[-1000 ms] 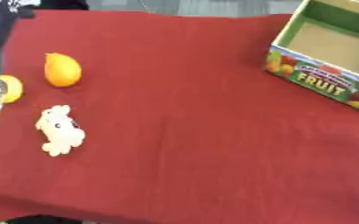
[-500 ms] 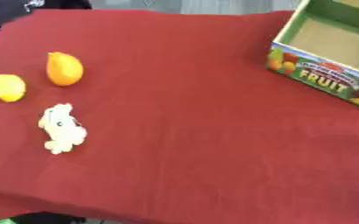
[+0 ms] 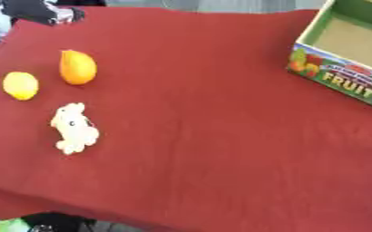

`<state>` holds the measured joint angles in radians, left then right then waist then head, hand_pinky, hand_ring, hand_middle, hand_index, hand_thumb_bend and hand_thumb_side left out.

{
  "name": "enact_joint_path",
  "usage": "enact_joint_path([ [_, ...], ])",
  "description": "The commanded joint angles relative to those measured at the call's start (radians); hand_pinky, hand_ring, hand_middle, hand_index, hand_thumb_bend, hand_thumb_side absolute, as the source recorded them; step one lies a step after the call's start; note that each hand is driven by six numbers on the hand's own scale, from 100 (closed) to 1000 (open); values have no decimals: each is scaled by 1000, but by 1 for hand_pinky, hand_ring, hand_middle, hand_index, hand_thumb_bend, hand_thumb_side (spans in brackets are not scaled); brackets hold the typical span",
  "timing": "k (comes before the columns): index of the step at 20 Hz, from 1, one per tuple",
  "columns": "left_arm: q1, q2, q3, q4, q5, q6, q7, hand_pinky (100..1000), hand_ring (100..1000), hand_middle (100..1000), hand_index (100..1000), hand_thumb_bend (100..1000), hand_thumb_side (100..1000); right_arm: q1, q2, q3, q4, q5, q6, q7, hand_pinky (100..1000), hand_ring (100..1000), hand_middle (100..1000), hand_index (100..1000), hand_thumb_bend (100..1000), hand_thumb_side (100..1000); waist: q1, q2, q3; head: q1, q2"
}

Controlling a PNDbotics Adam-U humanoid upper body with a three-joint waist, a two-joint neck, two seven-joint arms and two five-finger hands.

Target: Pick up the objects with one hand, pass them to the other hand, and then place them into the box on the other side of the table.

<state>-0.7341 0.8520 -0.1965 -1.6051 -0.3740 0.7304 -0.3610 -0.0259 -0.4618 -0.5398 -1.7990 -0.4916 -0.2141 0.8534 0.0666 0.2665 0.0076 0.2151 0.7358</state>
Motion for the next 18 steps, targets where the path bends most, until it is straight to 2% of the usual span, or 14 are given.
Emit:
enact_joint_path([
  [1,-42,40,-7,39,-94,-13,-120,827,835,761,871,674,241,-3,-36,-1,-12,4,-5,6,1000,1000,798,1000,100,528,-4,-21,0,-13,-8],
  [6,-81,29,-10,98,-209,-44,-281,843,840,777,876,714,254,-2,-33,-1,-10,6,-11,9,1000,1000,798,1000,100,527,-7,-18,-1,-32,-7],
  [8,-93,27,-9,124,-255,-51,-330,850,836,782,873,736,230,-1,-32,-1,-9,8,-13,10,1000,1000,798,1000,100,527,-7,-15,-1,-36,-6],
  [14,-117,16,-4,205,-376,-72,-449,869,845,803,870,786,232,-1,-29,0,-7,14,-20,13,1000,1000,797,1000,100,527,-9,-11,-2,-39,-7],
  [18,-122,12,-2,239,-434,-89,-511,881,852,818,872,849,277,0,-29,1,-5,17,-25,16,1000,1000,797,1000,100,526,-9,-10,-1,-31,-3],
])
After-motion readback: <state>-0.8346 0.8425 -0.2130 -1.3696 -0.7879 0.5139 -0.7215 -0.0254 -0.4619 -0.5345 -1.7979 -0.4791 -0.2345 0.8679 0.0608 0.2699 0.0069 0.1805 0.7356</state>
